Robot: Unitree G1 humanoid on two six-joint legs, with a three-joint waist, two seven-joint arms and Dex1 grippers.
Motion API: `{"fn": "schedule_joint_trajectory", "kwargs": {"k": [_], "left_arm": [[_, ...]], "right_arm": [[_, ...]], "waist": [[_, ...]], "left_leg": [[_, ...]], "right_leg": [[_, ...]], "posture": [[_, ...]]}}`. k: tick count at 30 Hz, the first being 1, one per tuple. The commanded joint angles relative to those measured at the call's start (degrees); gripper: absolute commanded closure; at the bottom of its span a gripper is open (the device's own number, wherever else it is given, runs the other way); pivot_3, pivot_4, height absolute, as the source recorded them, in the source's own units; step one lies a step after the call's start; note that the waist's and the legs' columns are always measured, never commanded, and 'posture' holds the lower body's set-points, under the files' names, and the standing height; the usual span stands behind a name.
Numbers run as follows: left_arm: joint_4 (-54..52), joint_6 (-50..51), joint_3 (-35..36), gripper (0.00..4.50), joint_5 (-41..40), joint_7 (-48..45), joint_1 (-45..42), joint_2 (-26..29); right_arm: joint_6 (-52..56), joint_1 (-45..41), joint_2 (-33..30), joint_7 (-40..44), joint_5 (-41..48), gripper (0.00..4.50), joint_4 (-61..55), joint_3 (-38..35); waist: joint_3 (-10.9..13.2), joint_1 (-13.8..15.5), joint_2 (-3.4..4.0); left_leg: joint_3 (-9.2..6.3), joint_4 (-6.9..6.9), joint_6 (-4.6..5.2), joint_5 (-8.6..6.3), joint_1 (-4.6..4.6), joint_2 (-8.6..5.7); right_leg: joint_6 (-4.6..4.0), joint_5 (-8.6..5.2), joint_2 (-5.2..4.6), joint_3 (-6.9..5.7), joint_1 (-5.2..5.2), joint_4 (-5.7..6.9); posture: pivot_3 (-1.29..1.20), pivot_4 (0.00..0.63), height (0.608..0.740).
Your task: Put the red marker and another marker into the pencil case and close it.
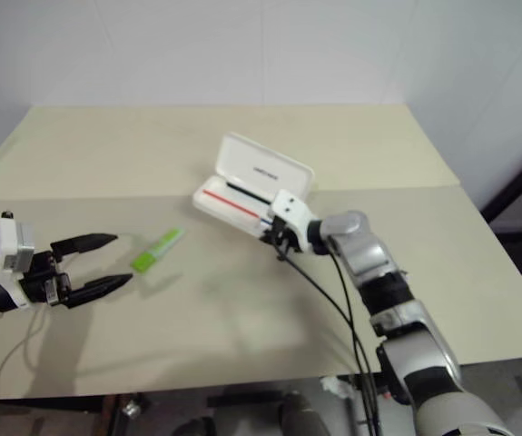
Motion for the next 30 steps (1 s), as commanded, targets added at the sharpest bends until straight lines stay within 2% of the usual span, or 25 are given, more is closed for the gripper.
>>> {"fn": "schedule_joint_trajectory", "kwargs": {"k": [1, 6, 12, 19, 30], "left_arm": [[-0.35, -0.32, 1.11, 0.00, -1.83, -0.44, -0.87, 0.17], [1.01, -0.84, 1.42, 0.00, -2.18, -1.63, -0.69, 0.07], [2.74, -1.63, 1.76, 0.00, -2.59, -3.36, -0.32, 0.16], [2.09, -2.13, 1.89, 0.00, -2.59, -3.56, 0.82, 0.01], [1.71, -1.52, 2.71, 0.00, -3.22, -4.53, 3.23, 0.86]], "right_arm": [[-4.89, 3.52, -3.22, 4.39, 3.55, 4.46, -10.64, -2.12], [-1.36, 9.77, -10.51, 10.69, 5.23, 4.46, -22.76, -0.01], [2.56, 12.81, -14.69, 12.59, 3.61, 4.46, -30.32, 3.99], [1.06, 15.08, -14.17, 8.82, -1.75, 4.46, -30.41, 8.43], [-6.40, 16.35, -16.65, 8.78, -2.90, 4.46, -26.43, 6.41]], "waist": [[0.00, 0.09, 0.00], [0.00, 0.38, 0.00], [0.00, 0.59, 0.00], [0.01, 1.52, -0.01], [0.01, 1.64, -0.01]], "left_leg": [[0.00, -0.01, 0.00, 0.00, 0.00, 0.00], [0.00, 0.04, -0.01, 0.00, 0.00, -0.02], [0.01, 0.05, 0.00, 0.00, 0.07, -0.01], [0.02, 0.05, 0.00, 0.00, 0.05, -0.01], [0.03, 0.05, -0.01, -0.01, 0.04, -0.01]], "right_leg": [[0.01, -0.01, 0.00, 0.00, 0.00, -0.01], [0.03, -0.02, -0.02, 0.00, 0.03, -0.02], [-0.01, -0.04, 0.01, 0.02, 0.03, 0.05], [-0.05, -0.06, -0.01, 0.02, 0.02, -0.01], [-0.05, -0.06, -0.02, 0.02, 0.02, -0.03]], "posture": [[0.00, 0.150, 0.740], [0.00, 0.150, 0.740], [0.00, 0.150, 0.740], [0.00, 0.150, 0.740], [0.00, 0.150, 0.740]]}}
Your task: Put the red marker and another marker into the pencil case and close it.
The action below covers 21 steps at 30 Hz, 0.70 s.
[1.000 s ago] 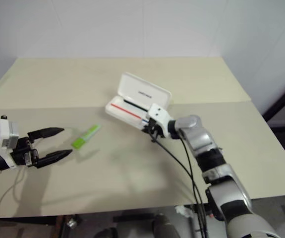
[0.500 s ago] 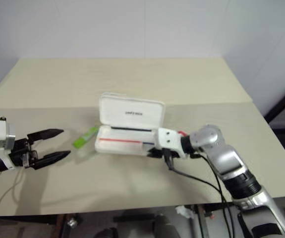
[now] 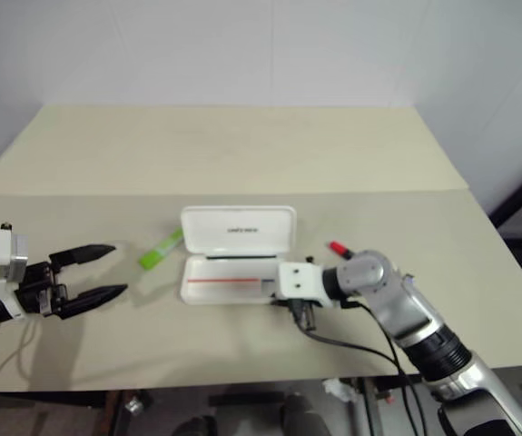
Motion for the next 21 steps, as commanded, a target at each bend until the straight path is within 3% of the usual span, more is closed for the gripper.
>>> {"fn": "schedule_joint_trajectory", "kwargs": {"k": [1, 7, 11, 20, 21], "left_arm": [[-0.79, -0.45, 1.94, 0.00, -1.09, -0.85, 0.26, 1.05], [-0.14, -0.51, 1.02, 0.00, -0.58, -0.93, -0.92, 1.04], [0.26, -0.67, 0.27, 0.00, -0.25, -1.00, -1.85, 0.88], [0.79, -1.14, -0.98, 0.00, 0.24, -0.81, -2.89, 0.19], [0.72, -1.26, -1.14, 0.00, 0.27, -0.72, -2.94, 0.02]], "right_arm": [[-4.70, 0.04, -1.82, 0.40, 0.62, 4.46, 1.40, -3.09], [-9.08, -0.78, -1.98, 0.34, 0.17, 4.46, 5.64, -3.60], [-10.61, -0.34, -1.22, -0.39, 0.68, 3.27, 6.56, -3.98], [-11.74, 0.20, 0.39, -0.11, 5.47, 0.09, 4.62, -7.12], [-11.56, 0.26, 0.34, 0.13, 6.35, 0.04, 4.14, -7.56]], "waist": [[0.00, 0.03, 0.00], [0.00, 0.07, 0.00], [0.00, -0.01, 0.00], [0.00, 0.00, 0.00], [0.00, 0.01, 0.00]], "left_leg": [[0.00, 0.00, 0.00, 0.00, 0.00, 0.00], [0.00, 0.01, 0.00, 0.00, 0.01, 0.00], [0.00, 0.01, 0.00, 0.00, 0.01, 0.00], [0.00, 0.02, 0.00, 0.00, 0.02, 0.00], [0.00, 0.02, 0.00, 0.00, 0.02, 0.00]], "right_leg": [[0.00, 0.00, -0.01, 0.00, 0.00, 0.00], [0.00, 0.00, 0.00, 0.00, 0.01, 0.00], [0.00, 0.00, 0.00, 0.00, 0.02, 0.01], [0.00, 0.00, 0.00, 0.00, 0.02, 0.05], [0.00, 0.00, 0.00, 0.00, 0.02, 0.05]], "posture": [[0.00, 0.150, 0.740], [0.00, 0.150, 0.740], [0.00, 0.150, 0.740], [0.00, 0.150, 0.740], [0.00, 0.150, 0.740]]}}
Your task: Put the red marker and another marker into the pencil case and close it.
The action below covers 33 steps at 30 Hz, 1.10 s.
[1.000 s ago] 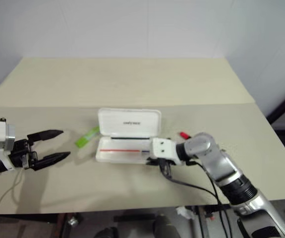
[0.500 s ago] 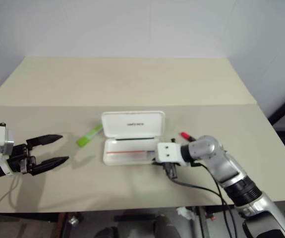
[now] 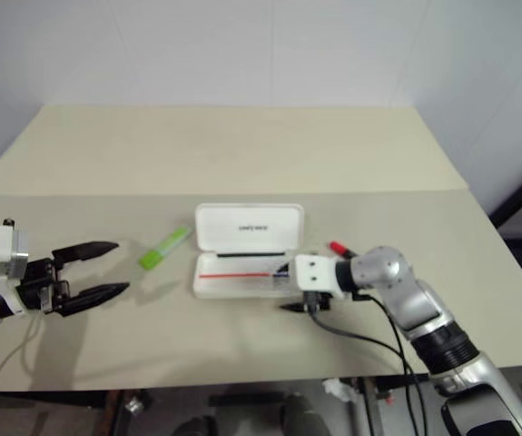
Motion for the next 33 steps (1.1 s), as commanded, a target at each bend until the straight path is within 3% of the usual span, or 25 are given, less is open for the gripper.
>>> {"fn": "schedule_joint_trajectory", "kwargs": {"k": [1, 8, 20, 33], "left_arm": [[-0.59, -1.30, -0.12, 0.00, 0.10, 0.30, -0.66, -0.24], [-1.69, -1.83, -1.20, 0.00, -0.39, 1.11, -1.29, -1.15], [-5.78, 0.00, -4.12, 0.00, -3.96, -0.29, -2.69, -4.11], [-5.44, -0.33, -7.30, 0.00, -2.84, -1.51, -3.32, -4.68]], "right_arm": [[-0.38, 0.20, 0.10, 0.80, 4.01, 0.04, -3.32, -3.56], [2.08, -0.87, -0.20, 1.93, 9.82, 0.04, -3.35, -7.55], [6.79, -6.78, -6.33, -5.03, 2.78, 0.04, 11.87, -11.49], [19.15, -0.47, -5.81, -12.28, 1.47, 0.04, 11.98, -12.47]], "waist": [[0.00, 0.02, 0.00], [0.00, 0.02, 0.00], [0.00, 0.01, 0.00], [0.00, -0.05, 0.01]], "left_leg": [[0.00, 0.00, 0.00, 0.00, 0.00, 0.00], [0.00, 0.03, 0.00, 0.00, 0.01, 0.00], [0.00, 0.05, 0.00, 0.00, 0.02, -0.01], [0.01, 0.09, 0.00, 0.00, 0.02, -0.02]], "right_leg": [[0.00, 0.00, 0.00, 0.00, 0.00, 0.00], [0.01, 0.00, 0.00, 0.00, 0.02, 0.03], [0.01, 0.00, -0.01, 0.00, 0.03, 0.04], [0.04, 0.02, -0.01, 0.03, 0.05, 0.04]], "posture": [[0.00, 0.150, 0.740], [0.00, 0.150, 0.740], [0.00, 0.150, 0.740], [0.00, 0.150, 0.740]]}}
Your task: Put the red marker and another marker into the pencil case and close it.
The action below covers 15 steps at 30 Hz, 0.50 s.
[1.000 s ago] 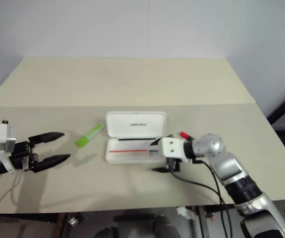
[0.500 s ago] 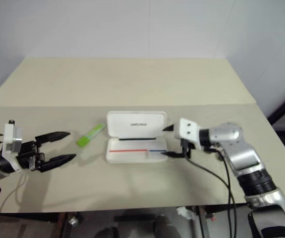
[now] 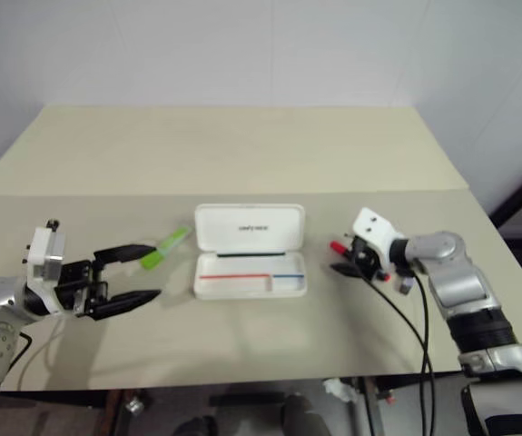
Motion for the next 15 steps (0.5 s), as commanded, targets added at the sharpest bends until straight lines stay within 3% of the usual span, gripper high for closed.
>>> {"fn": "schedule_joint_trajectory", "kwargs": {"k": [1, 15], "left_arm": [[-1.01, -0.88, 0.13, 0.00, -0.08, -0.74, 0.29, 0.37], [-1.53, -0.54, 0.48, 0.00, -0.07, -0.47, 0.72, 0.75]], "right_arm": [[1.51, 1.44, -0.49, -1.35, -0.28, 0.04, -1.72, -1.51], [5.38, 2.65, 1.45, -3.12, -0.34, 0.04, 3.11, -1.57]], "waist": [[0.00, 0.00, 0.00], [-0.08, 0.07, -0.12]], "left_leg": [[0.00, 0.00, 0.00, 0.00, 0.02, 0.00], [-0.03, 0.22, 0.00, 0.00, 0.15, -0.01]], "right_leg": [[0.01, 0.00, 0.00, 0.00, 0.02, 0.00], [0.11, 0.07, 0.01, 0.00, 0.31, -0.04]], "posture": [[0.00, 0.150, 0.740], [0.00, 0.150, 0.740]]}}
